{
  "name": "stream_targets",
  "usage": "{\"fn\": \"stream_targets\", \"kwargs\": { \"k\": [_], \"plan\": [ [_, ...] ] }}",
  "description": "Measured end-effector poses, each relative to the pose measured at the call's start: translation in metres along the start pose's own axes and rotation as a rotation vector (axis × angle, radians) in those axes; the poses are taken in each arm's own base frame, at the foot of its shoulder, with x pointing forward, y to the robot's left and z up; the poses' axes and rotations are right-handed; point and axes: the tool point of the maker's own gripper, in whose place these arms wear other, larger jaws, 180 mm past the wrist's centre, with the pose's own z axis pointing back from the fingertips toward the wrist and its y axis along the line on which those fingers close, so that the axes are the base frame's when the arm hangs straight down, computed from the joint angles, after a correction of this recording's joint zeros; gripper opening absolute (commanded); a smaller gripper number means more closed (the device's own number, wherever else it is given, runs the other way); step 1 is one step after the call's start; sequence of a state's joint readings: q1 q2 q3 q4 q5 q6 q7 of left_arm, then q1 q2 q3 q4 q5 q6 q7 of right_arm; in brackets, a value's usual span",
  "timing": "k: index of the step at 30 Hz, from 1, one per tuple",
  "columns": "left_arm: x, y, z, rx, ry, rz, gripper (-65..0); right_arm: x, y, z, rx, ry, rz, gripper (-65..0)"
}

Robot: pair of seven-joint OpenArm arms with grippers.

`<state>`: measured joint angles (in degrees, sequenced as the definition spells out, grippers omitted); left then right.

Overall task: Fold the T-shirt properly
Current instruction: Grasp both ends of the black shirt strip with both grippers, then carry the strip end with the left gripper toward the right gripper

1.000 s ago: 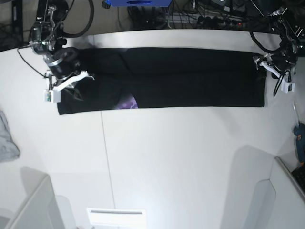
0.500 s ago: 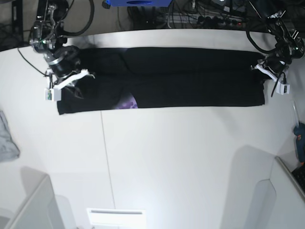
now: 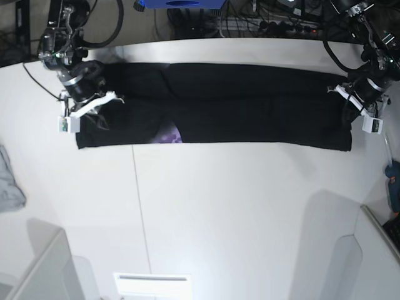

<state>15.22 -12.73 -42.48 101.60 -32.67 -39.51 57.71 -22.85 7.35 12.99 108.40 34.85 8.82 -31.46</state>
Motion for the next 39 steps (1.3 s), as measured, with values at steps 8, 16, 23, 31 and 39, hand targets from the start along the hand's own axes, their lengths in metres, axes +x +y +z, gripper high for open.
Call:
{"fn": "stream_targets", "kwargs": {
  "k": [8, 16, 23, 31, 39],
  "plan": [
    [-0.014, -0.031, 0.013, -0.026, 0.067, -0.078, -65.0, 0.001, 0.0, 0.0, 0.0, -0.001, 0.0, -65.0],
    [-0.019, -0.099, -0.009, -0.203, 0.088, -0.112, -65.0, 0.001, 0.0, 0.0, 0.001, -0.001, 0.0, -65.0],
    [-0.021, -0.156, -0.021, -0.338, 0.095, -0.098, -65.0, 0.0, 0.0, 0.0, 0.0, 0.0, 0.001, -65.0],
    [-0.004, -0.211, -0.033, -0.454, 0.072, -0.086, -65.0, 0.0, -0.001, 0.0, -0.003, -0.001, -0.001, -65.0],
    [0.01, -0.256, -0.04, -0.542, 0.068, -0.08, -65.0, 0.0, -0.002, 0.0, -0.004, 0.001, -0.002, -65.0]
  ]
}}
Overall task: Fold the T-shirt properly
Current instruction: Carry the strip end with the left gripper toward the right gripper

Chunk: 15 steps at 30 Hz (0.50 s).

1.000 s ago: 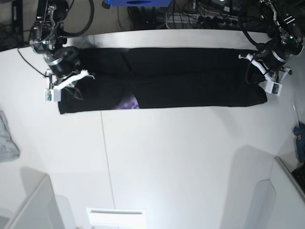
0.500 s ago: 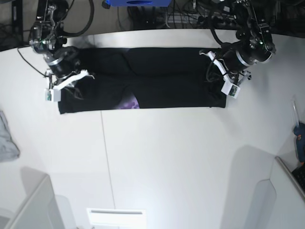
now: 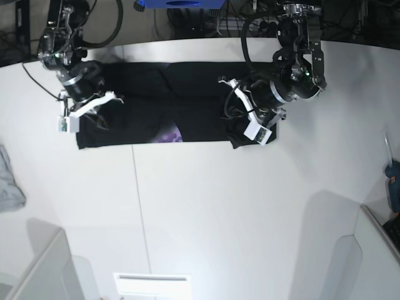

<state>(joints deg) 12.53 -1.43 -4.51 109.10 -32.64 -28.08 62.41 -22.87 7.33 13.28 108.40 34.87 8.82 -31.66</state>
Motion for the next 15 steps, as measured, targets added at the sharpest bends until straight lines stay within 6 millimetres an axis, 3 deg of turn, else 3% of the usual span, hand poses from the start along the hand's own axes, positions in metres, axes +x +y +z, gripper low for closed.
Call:
{"fn": "stream_targets", "kwargs": {
  "k": [8, 15],
  "plan": [
    [0.004, -0.019, -0.013, -0.049, 0.013, -0.011, -65.0, 0.0, -0.001, 0.0, -0.002, 0.0, 0.0, -65.0],
    [-0.012, -0.016, -0.03, -0.057, 0.066, 0.06, -65.0, 0.001, -0.001, 0.0, -0.002, -0.001, 0.0, -65.0]
  ]
}}
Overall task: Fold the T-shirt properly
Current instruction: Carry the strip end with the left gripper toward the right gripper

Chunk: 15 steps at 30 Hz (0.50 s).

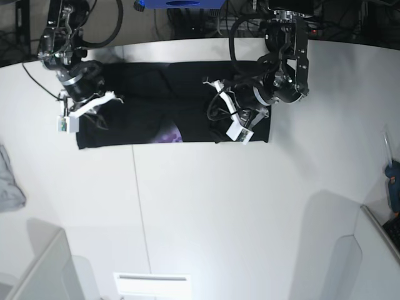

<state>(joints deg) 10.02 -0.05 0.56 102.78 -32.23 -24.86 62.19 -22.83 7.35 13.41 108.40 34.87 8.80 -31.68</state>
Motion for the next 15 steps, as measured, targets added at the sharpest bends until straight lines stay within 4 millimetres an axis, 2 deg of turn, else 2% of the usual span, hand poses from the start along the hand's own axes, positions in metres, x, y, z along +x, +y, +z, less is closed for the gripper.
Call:
{"fn": "stream_targets", "kwargs": {
  "k": [9, 15],
  "plan": [
    [0.013, 0.001, -0.002, -0.006, -0.021, -0.008, -65.0, 0.002, 0.0, 0.0, -0.001, -0.005, 0.001, -65.0],
    [0.004, 0.006, -0.009, -0.009, 0.009, 0.018, -65.0, 0.005, 0.001, -0.002, 0.002, -0.012, 0.003, -65.0]
  ]
}}
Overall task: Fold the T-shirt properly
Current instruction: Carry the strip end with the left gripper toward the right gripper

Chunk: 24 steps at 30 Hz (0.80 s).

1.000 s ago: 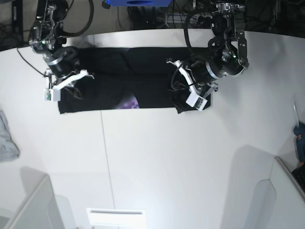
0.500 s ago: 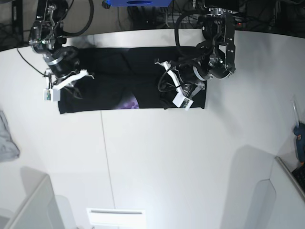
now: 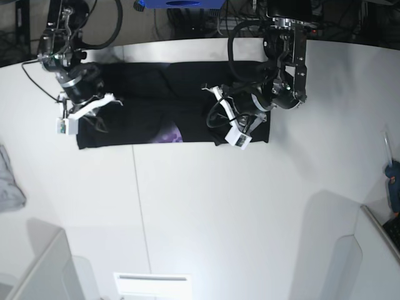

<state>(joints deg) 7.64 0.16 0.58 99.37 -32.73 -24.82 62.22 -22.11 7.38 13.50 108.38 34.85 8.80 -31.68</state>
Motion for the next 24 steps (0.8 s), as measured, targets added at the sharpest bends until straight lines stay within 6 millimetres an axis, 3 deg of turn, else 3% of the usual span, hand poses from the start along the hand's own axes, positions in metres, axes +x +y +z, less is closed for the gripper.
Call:
{"fn": "stream_targets", "kwargs": {
  "k": [9, 14, 19, 24],
  "plan": [
    [-0.003, -0.002, 0.0, -0.005, 0.005, 0.001, -65.0, 0.002, 0.001, -0.001, 0.002, -0.006, 0.001, -65.0],
    [-0.009, -0.019, -0.008, -0.046, 0.037, -0.035, -65.0, 0.003, 0.001, -0.001, 0.002, -0.006, 0.001, -65.0],
    [-0.009, -0.021, -0.009, -0.052, 0.038, -0.035, -65.0, 0.002, 0.001, -0.001, 0.002, -0.005, 0.001, -65.0],
    [-0.008, -0.022, -0.009, -0.052, 0.036, -0.037, -65.0, -0.009, -0.007, -0.004, -0.014, 0.024, -0.013, -65.0]
  ]
}}
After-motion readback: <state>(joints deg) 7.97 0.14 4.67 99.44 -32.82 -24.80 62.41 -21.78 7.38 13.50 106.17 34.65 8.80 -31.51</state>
